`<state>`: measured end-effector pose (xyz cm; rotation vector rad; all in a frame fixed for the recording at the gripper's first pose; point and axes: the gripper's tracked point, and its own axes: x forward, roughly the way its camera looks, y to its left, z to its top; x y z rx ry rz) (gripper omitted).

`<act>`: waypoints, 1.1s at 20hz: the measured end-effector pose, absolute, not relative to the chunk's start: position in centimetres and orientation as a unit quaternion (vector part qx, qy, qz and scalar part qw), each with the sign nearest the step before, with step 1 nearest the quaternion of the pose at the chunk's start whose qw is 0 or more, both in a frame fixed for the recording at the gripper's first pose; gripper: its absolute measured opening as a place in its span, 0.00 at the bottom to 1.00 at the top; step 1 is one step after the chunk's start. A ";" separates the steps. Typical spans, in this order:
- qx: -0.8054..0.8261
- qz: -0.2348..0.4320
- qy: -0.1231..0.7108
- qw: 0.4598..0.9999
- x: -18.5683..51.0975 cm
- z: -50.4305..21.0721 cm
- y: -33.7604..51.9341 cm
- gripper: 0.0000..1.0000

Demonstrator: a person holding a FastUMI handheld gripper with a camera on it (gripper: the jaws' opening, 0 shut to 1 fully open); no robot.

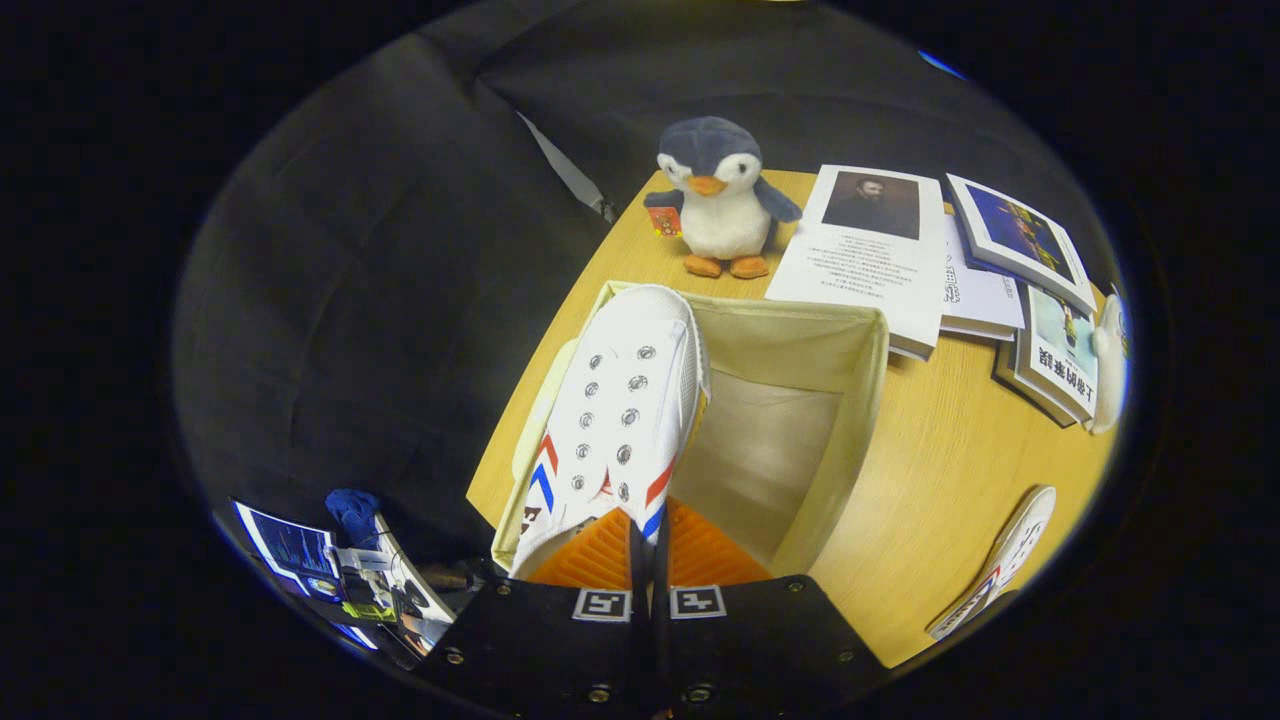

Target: Open the storage box then place both shoes into the box .Put the left shoe in first, then the right shoe, with the right side of both shoes facing outward in a uniform manner.

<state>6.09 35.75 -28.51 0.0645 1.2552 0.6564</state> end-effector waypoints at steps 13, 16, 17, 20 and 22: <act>0.043 0.311 0.525 0.791 7.5 -24.4 34.7 0.96; 0.066 0.302 0.520 0.796 7.6 -23.1 32.4 0.96; 0.073 0.298 0.519 0.798 7.6 -22.7 31.3 0.96; 0.093 0.281 0.507 0.809 7.7 -21.8 27.5 0.96; 0.100 0.265 0.498 0.820 7.8 -21.5 24.5 0.96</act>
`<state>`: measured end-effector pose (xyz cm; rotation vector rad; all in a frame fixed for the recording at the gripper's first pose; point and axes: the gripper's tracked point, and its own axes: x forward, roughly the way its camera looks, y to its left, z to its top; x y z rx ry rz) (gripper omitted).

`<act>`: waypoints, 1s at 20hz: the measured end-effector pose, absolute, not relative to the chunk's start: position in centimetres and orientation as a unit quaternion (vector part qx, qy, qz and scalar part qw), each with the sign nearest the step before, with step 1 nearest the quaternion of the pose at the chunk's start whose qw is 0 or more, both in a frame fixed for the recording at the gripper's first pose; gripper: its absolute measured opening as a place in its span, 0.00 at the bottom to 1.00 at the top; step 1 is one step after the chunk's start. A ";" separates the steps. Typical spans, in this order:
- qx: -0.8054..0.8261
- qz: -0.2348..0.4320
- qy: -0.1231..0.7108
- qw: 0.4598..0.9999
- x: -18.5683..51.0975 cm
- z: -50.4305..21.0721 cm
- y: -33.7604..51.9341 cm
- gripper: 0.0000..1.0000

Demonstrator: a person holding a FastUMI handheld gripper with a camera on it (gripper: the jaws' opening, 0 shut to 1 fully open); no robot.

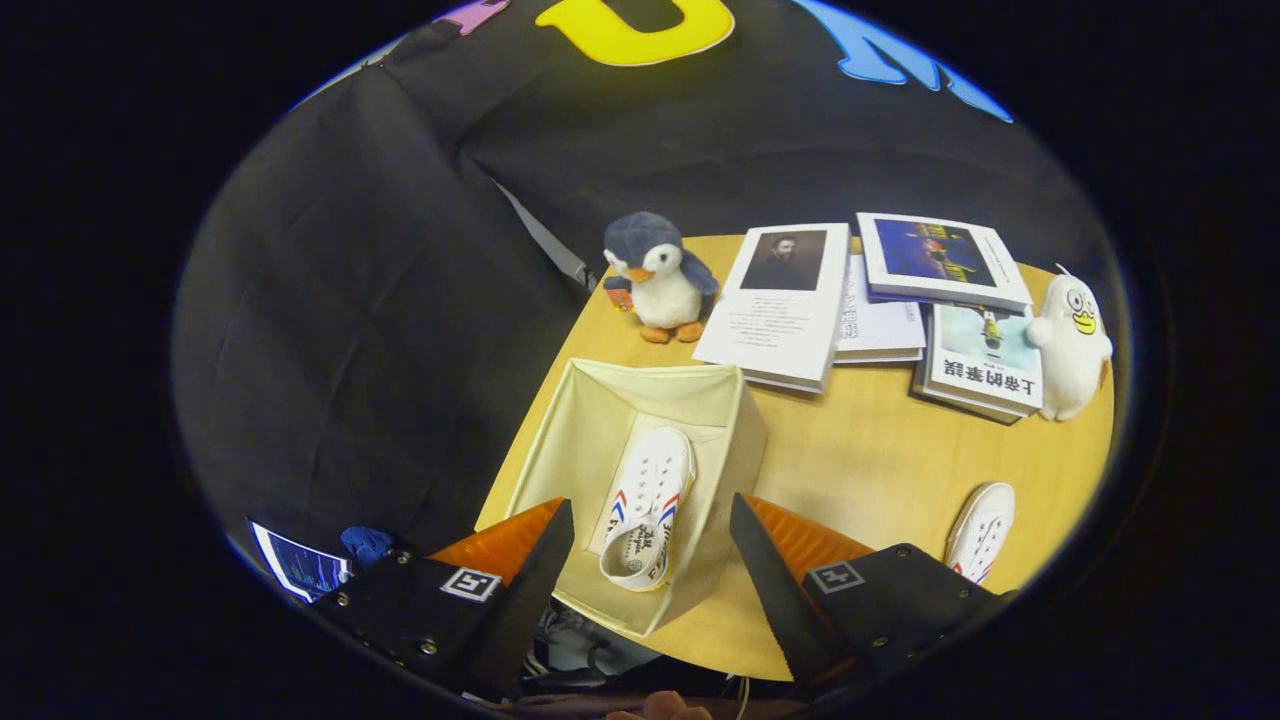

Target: Open the storage box then place both shoes into the box .Put the left shoe in first, then the right shoe, with the right side of both shoes facing outward in a uniform manner.

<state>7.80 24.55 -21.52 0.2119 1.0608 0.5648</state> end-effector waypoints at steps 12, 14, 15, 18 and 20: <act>0.173 0.199 0.465 0.845 5.9 -20.6 11.2 0.96; 0.182 0.186 0.464 0.847 5.6 -21.0 9.1 0.96; 0.182 0.180 0.464 0.848 5.4 -21.2 8.0 0.96; 0.180 0.140 0.469 0.853 4.7 -23.0 3.7 0.96; 0.198 0.123 0.473 0.850 4.3 -24.3 1.7 0.96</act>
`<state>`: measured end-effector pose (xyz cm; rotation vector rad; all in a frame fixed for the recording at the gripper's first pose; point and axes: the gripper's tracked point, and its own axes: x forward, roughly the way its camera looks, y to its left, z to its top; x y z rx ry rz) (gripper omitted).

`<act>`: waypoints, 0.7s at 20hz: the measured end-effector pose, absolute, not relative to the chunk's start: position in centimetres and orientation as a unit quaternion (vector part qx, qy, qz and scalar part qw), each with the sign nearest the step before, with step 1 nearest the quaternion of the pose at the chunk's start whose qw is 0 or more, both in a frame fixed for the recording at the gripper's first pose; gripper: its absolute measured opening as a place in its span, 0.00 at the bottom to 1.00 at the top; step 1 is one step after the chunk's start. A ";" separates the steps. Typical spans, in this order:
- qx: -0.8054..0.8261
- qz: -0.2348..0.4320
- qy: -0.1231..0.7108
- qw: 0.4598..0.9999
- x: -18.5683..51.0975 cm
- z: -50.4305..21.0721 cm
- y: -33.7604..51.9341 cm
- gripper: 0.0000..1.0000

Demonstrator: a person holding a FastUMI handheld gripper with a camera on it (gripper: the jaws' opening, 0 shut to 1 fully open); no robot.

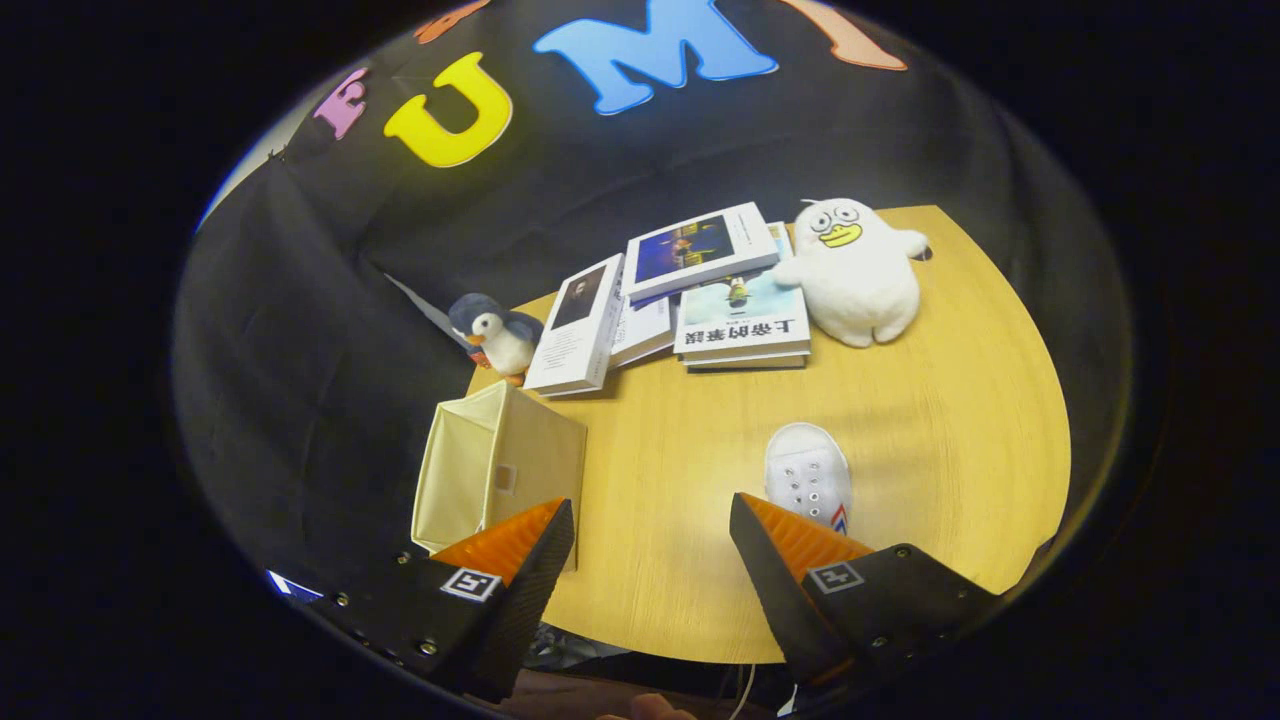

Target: Open the storage box then place both shoes into the box .Put the left shoe in first, then the right shoe, with the right side of both shoes facing outward in a uniform manner.

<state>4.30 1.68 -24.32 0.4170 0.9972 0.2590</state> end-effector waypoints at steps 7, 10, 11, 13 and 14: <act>0.208 0.078 0.524 0.822 1.3 -31.2 -4.9 0.89; 0.195 0.086 0.533 0.819 0.6 -34.0 -6.0 0.89; 0.180 0.088 0.534 0.821 0.5 -34.8 -6.5 0.89; 0.138 0.084 0.547 0.822 0.0 -36.7 -7.5 0.90; 0.125 0.081 0.557 0.817 -0.3 -37.6 -7.0 0.87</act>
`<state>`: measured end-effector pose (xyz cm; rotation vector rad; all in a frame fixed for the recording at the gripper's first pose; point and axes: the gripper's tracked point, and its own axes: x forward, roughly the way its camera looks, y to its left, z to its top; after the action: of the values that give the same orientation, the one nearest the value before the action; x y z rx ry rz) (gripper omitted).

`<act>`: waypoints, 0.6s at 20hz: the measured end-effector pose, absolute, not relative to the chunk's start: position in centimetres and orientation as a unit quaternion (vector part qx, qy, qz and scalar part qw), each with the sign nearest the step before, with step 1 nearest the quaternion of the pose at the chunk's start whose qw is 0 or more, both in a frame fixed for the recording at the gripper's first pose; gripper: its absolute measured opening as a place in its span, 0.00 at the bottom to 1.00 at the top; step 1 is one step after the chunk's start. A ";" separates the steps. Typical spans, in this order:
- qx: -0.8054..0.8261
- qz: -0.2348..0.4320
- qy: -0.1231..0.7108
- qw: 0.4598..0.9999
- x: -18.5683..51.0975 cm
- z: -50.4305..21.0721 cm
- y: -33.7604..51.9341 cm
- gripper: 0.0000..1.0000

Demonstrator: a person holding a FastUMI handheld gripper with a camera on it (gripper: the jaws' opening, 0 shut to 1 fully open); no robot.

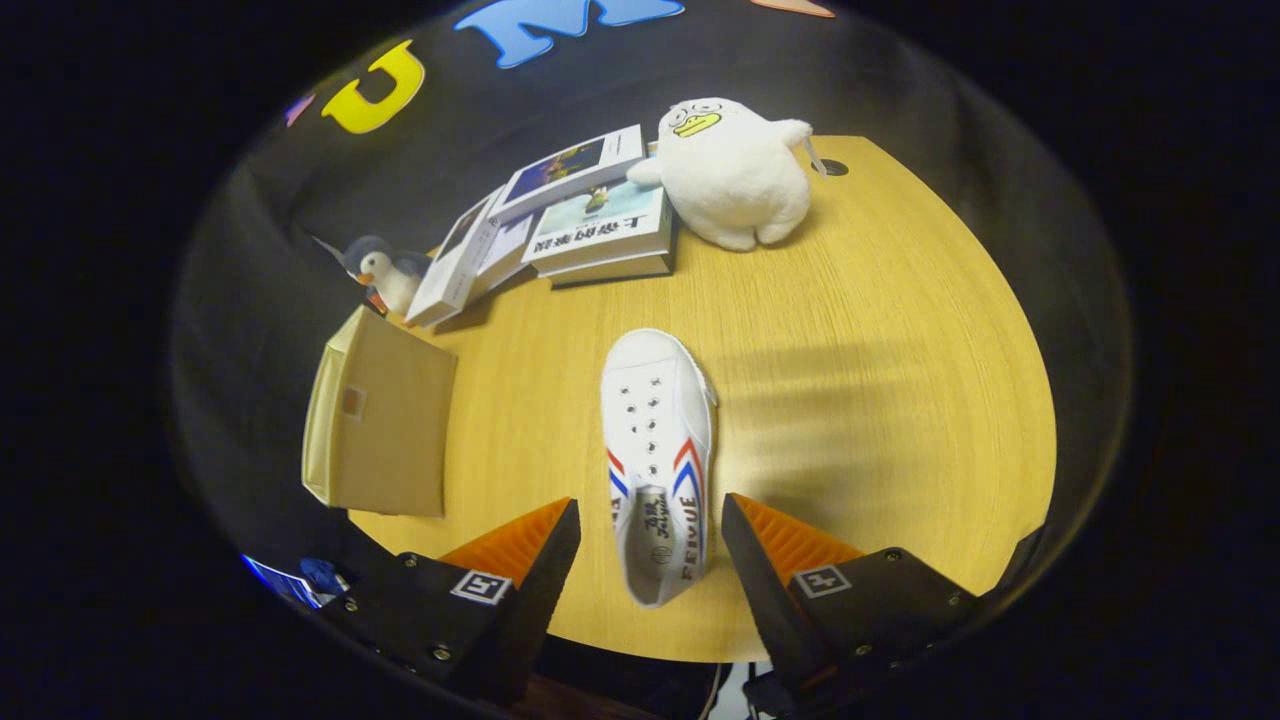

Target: Open the storage box then place both shoes into the box .Put the left shoe in first, then the right shoe, with the right side of both shoes facing outward in a uniform manner.

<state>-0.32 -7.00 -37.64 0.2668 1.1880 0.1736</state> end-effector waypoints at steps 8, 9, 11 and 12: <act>0.086 0.085 0.592 0.797 0.8 -42.4 -7.0 0.76; 0.084 0.088 0.594 0.795 0.9 -42.8 -7.6 0.76; 0.066 0.083 0.606 0.788 0.9 -43.9 -8.2 0.68; 0.077 0.081 0.607 0.787 0.8 -44.7 -7.7 0.62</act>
<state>0.84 -7.70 -44.71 0.1658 1.3091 0.1738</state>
